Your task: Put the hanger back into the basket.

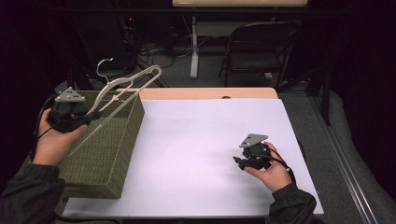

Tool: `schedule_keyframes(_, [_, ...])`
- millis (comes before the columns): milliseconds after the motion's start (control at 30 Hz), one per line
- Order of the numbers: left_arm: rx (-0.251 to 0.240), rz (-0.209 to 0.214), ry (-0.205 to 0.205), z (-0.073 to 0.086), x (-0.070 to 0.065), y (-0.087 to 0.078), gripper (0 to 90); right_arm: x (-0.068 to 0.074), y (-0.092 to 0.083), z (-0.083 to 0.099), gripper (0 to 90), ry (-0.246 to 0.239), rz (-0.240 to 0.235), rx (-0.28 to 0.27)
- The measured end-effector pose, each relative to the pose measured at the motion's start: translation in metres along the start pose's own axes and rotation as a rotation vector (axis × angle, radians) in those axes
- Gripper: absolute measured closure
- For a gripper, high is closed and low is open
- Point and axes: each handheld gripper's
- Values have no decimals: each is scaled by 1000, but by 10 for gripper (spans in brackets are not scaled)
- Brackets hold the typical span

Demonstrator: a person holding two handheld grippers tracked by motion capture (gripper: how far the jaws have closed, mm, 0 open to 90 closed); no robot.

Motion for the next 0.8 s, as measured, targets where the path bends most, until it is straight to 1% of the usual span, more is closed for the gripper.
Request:
schedule_keyframes(67, [3, 7, 2, 8, 9, -5, 875, 0, 0, 0, 397, 1, -2, 7])
schedule_keyframes(100, [0, 3, 3, 12, 14, -7, 875, 0, 0, 1, 397, 0, -2, 9])
schedule_keyframes(133, [-1, 3, 7, 16, 18, -10, 874, 0, 0, 0, 397, 1, -3, 22])
schedule_keyframes(167, [-1, 3, 7, 16, 18, -10, 875, 0, 0, 0, 397, 1, -3, 22])
schedule_keyframes(200, [1, -4, 7, 23, 27, -15, 875, 0, 0, 1, 397, 3, -2, 19])
schedule_keyframes(233, [1, -4, 7, 23, 27, -15, 875, 0, 0, 1, 397, 3, -2, 19])
schedule_keyframes(267, [-1, -4, 7, 30, 34, -18, 874, 0, 2, 1, 397, 10, 1, 5])
schedule_keyframes(333, [-2, -8, 12, 36, 40, -21, 875, 0, 3, 1, 397, 11, 3, 6])
schedule_keyframes(367, [-2, -8, 12, 36, 40, -21, 875, 0, 3, 1, 397, 11, 3, 6])
schedule_keyframes(400, [-4, -7, 11, 41, 45, -23, 874, 1, 3, 1, 397, 11, 0, 9])
schedule_keyframes(433, [-4, -7, 11, 41, 45, -23, 874, 1, 2, 1, 397, 8, -2, 26])
schedule_keyframes(467, [-10, -4, 10, 47, 50, -24, 875, 1, 2, 1, 397, 7, -4, 32])
schedule_keyframes(500, [-10, -4, 10, 47, 50, -24, 874, 2, 3, 2, 397, 10, 1, 9])
schedule_keyframes(533, [-9, 2, 11, 52, 55, -24, 875, 2, 3, 2, 397, 11, 1, 9])
schedule_keyframes(567, [-9, 2, 11, 52, 55, -24, 875, 2, 3, 2, 397, 11, 0, 12])
schedule_keyframes(600, [-4, 8, 10, 57, 58, -23, 875, 2, 3, 2, 397, 11, -1, 14])
schedule_keyframes(633, [-4, 8, 10, 57, 58, -23, 874, 1, 3, 2, 397, 11, -2, 16])
schedule_keyframes(667, [-1, 10, 14, 62, 61, -22, 874, 2, 3, 3, 397, 21, -1, 17])
schedule_keyframes(700, [1, 9, 17, 64, 62, -21, 874, 1, 4, 3, 397, 16, 1, 14])
schedule_keyframes(733, [1, 9, 17, 64, 62, -21, 874, 1, 3, 3, 397, 14, 0, 27])
schedule_keyframes(767, [4, 10, 18, 66, 63, -20, 874, 1, 3, 3, 397, 14, 0, 27])
schedule_keyframes(800, [9, 13, 22, 69, 65, -17, 874, 2, 7, 4, 397, 22, 7, -17])
Point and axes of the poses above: each handheld gripper's, and its own axes: y roughly forward along the jaws, z roughly out of its underside, x roughly to its left, and after that the axes turned 11 degrees about -y, right-handed
